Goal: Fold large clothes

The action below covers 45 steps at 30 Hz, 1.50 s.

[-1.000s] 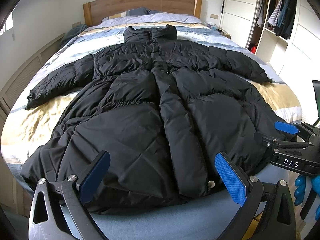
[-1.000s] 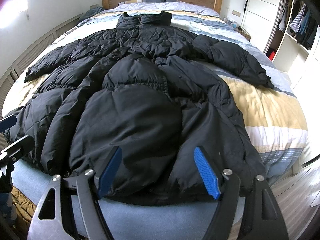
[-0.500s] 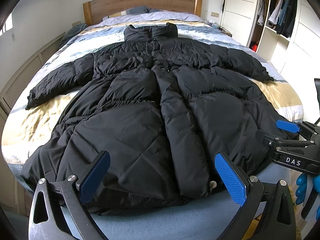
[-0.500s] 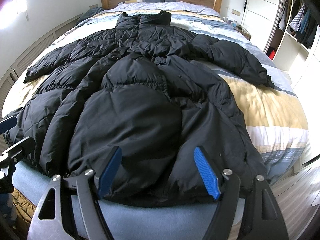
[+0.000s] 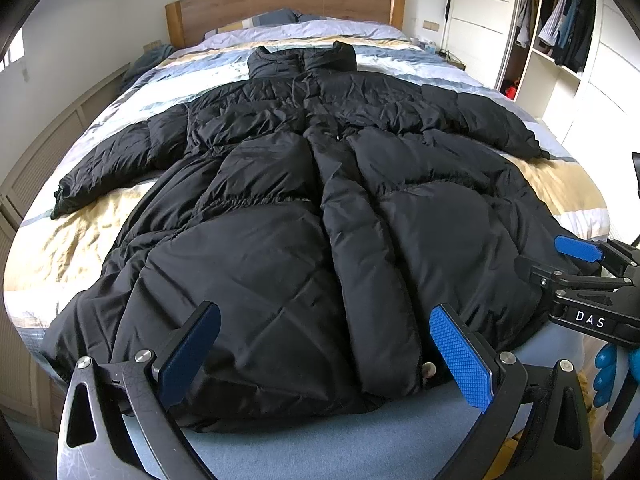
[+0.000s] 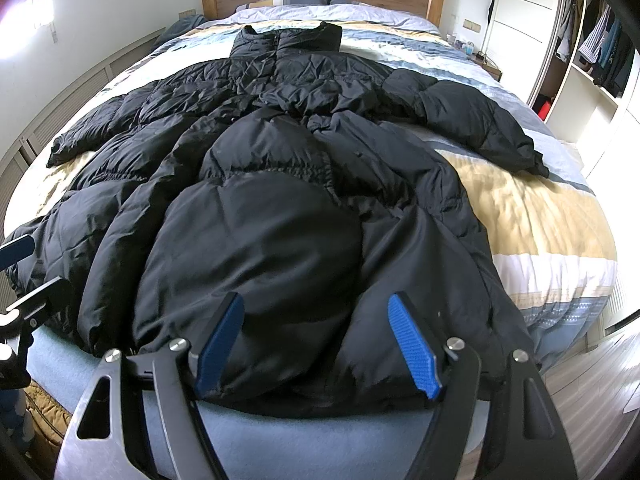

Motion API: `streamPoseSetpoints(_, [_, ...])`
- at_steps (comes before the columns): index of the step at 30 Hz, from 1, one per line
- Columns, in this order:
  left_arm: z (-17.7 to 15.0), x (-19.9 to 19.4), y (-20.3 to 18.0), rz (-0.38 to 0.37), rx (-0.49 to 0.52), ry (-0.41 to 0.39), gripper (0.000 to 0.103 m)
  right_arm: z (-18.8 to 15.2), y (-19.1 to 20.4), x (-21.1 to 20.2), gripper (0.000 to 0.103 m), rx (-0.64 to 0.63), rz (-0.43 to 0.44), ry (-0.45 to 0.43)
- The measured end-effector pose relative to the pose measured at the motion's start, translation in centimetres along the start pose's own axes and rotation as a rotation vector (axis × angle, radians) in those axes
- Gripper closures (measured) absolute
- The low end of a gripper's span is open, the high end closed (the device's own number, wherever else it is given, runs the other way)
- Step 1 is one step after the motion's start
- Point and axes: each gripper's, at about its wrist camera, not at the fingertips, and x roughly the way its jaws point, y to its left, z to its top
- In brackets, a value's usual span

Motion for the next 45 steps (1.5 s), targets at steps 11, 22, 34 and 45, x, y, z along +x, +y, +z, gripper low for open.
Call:
streamPoseSetpoints(11, [5.2, -1.8, 2.7, 0.066, -0.046, -0.078, 0.001, 5.1, -3.9, -0.3, 0.029, 0.119, 0.073, -0.086])
streamPoseSetpoints(22, [22.9, -4.2, 13.4, 0.233, -0.252, -0.309, 0.001, 13.6, -21.8, 7.1, 0.029, 0.625, 0.12, -0.197])
streamPoseSetpoints(34, [28.5, 4.0, 18.2, 0.254, -0.386, -0.25, 0.001, 12.1, -35.1, 20.7, 0.029, 1.057, 0.191, -0.232])
streamPoseSetpoints(45, [27.9, 8.8, 18.3, 0.263, -0.392, -0.146, 0.001, 12.4, -40.2, 23.5, 0.034, 1.258, 0.337, -0.448])
